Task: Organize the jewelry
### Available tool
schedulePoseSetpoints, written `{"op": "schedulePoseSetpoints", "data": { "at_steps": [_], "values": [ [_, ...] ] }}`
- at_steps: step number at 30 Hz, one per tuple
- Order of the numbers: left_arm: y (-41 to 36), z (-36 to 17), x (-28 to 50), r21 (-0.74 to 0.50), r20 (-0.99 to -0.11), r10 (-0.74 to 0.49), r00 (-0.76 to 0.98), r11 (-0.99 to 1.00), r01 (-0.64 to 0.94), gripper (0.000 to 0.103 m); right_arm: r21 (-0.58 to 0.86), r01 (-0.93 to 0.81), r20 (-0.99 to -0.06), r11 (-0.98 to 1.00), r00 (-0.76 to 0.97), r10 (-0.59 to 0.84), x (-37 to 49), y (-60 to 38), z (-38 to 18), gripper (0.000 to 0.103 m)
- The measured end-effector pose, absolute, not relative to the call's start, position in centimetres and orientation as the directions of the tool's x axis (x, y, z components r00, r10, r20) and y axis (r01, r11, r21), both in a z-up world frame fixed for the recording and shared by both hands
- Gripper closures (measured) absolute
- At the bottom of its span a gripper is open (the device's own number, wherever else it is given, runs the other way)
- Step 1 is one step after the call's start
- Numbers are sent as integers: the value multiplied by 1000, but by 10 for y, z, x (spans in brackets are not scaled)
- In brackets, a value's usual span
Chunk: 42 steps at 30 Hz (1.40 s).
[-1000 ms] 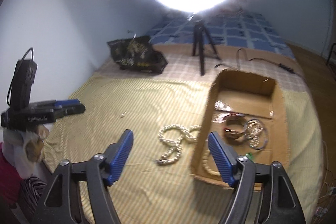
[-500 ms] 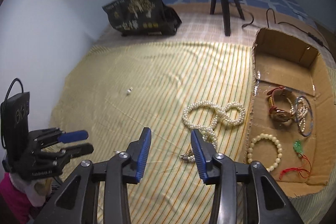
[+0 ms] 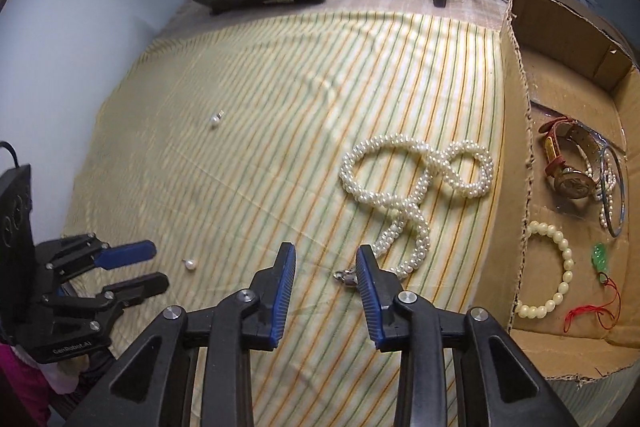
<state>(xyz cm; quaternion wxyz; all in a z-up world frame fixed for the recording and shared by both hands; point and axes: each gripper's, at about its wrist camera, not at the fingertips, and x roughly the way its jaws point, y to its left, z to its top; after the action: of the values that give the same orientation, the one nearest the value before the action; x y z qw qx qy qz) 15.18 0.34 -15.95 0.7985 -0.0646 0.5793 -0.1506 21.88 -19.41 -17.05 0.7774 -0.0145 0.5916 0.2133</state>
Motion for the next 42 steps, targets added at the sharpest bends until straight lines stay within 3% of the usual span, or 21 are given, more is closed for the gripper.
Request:
{"op": "schedulePoseSetpoints", "data": {
  "at_steps": [22,30,36,38,42],
  "values": [
    [7,-161,155,-270,-907,-304,290,951,153,66,164,-406,-957,899,155,245,219,-189,-197,72],
    [-6,-168,153,-231,-915,-280,290,954,190,71,67,-478,-958,876,214,190,200,-179,-195,86],
    [-24,-174,153,-156,-925,-230,304,956,247,71,-27,-565,-954,824,262,148,180,-173,-196,87],
    [-25,-178,155,-143,-928,-216,303,959,245,76,-21,-563,-955,826,257,151,180,-174,-196,87],
    [-26,-182,157,-130,-928,-206,309,960,249,76,-14,-564,-956,826,250,155,181,-176,-193,89]
  ]
}}
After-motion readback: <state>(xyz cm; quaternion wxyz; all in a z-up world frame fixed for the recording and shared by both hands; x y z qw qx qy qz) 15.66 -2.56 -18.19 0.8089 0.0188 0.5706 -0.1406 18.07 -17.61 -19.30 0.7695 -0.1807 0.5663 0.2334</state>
